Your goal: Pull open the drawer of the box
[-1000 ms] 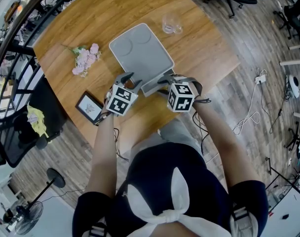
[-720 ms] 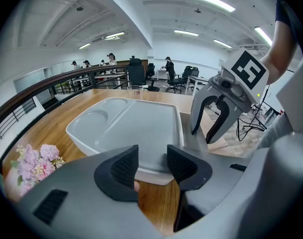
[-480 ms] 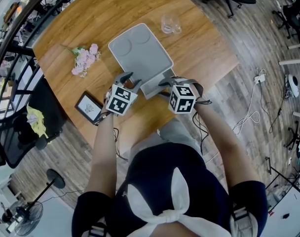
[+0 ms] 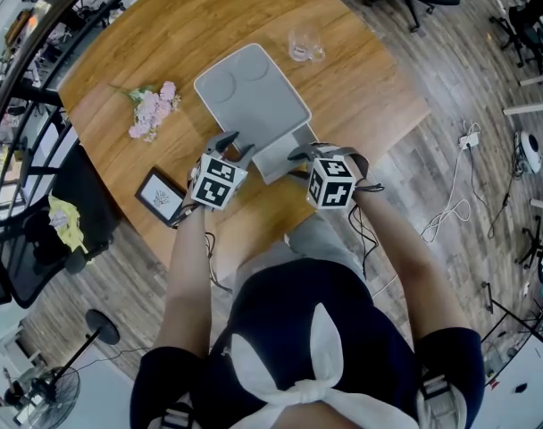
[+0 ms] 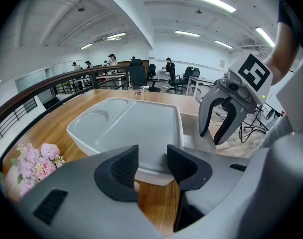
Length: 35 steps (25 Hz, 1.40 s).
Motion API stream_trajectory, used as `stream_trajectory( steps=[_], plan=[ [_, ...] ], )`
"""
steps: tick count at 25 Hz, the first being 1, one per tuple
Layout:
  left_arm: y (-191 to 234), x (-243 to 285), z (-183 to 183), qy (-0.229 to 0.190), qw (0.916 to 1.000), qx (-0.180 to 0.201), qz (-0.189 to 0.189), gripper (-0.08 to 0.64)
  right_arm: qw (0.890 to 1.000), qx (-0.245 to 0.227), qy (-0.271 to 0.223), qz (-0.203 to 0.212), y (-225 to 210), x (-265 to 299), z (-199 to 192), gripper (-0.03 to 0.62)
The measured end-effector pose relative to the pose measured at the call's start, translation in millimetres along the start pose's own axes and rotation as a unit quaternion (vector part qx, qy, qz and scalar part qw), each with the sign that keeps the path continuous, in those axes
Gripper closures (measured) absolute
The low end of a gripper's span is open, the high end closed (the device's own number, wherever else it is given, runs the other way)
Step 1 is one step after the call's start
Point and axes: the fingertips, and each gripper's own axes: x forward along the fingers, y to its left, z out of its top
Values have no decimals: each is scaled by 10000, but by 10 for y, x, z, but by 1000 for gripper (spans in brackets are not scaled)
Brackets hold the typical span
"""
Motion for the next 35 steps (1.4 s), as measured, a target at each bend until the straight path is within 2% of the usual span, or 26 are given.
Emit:
stream_trajectory(
  steps=[35],
  plan=[
    [-42,-15,31,-72,10000,-28,38,368,9995,-99,73,276,299,-127,-124,474]
  ],
)
